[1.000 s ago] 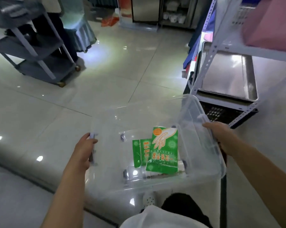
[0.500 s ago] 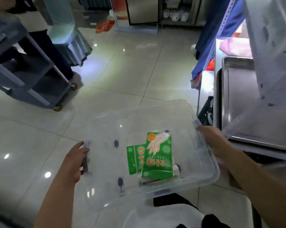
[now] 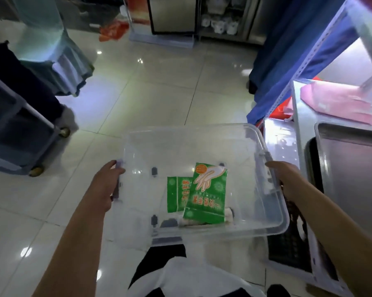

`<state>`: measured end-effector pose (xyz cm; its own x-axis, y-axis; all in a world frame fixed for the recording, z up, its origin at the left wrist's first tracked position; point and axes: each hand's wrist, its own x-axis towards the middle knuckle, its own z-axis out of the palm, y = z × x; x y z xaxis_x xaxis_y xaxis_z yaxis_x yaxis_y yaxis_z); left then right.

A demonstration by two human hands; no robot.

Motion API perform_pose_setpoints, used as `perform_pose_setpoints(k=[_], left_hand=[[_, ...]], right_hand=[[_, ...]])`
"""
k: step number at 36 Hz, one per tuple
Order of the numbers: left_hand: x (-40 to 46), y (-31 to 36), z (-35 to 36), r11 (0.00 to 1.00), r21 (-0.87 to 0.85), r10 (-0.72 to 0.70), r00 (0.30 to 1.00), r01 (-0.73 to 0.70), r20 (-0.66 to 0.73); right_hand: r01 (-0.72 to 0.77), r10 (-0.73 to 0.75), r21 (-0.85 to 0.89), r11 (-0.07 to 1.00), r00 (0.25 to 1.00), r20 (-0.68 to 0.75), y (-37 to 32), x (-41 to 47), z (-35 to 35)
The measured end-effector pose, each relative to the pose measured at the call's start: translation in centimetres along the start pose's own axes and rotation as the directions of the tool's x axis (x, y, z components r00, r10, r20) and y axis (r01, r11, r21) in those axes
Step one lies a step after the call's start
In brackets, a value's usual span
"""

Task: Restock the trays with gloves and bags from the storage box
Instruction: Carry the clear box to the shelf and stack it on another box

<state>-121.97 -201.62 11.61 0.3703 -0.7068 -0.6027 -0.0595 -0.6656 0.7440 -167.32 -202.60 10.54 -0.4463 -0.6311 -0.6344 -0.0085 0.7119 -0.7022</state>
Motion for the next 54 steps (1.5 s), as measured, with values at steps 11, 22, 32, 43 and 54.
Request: perform_pose_setpoints(k=[11,22,32,43,54], left_hand=[[18.4,20.3,13.8,0.967,0.16,0.144,0.941,-0.2,0.305],[28.4,34.6,34.3,0.858,0.399,0.059,0.833,-0.324,0.55],[33.8,39.8,47.3,0.718,0.537,-0.006,0.768,-0.442,0.641],[41.3,36.1,60.7,0.496,0.627,-0.19,0.63,-0.601,0.753],[50.4,23.3,76.2,0.227,0.515,-0.394,0.406,-0.827,0.825]], right_hand=[[-0.061,0.16,0.324,0.944,0.944,-0.29,-8.7,5.4,-0.3],[-0.092,0.455,0.621,0.779,0.764,-0.458,-8.8,15.8,0.8],[-0.079,0.735,0.847,0.526,0.544,-0.405,-10.3,23.3,3.8],[-0.183,0.924,0.919,0.349,0.23,-0.305,-6.2,23.8,12.3],[-0.154,0.983,0.971,0.185,0.045,-0.18,2.2,34.0,20.8]])
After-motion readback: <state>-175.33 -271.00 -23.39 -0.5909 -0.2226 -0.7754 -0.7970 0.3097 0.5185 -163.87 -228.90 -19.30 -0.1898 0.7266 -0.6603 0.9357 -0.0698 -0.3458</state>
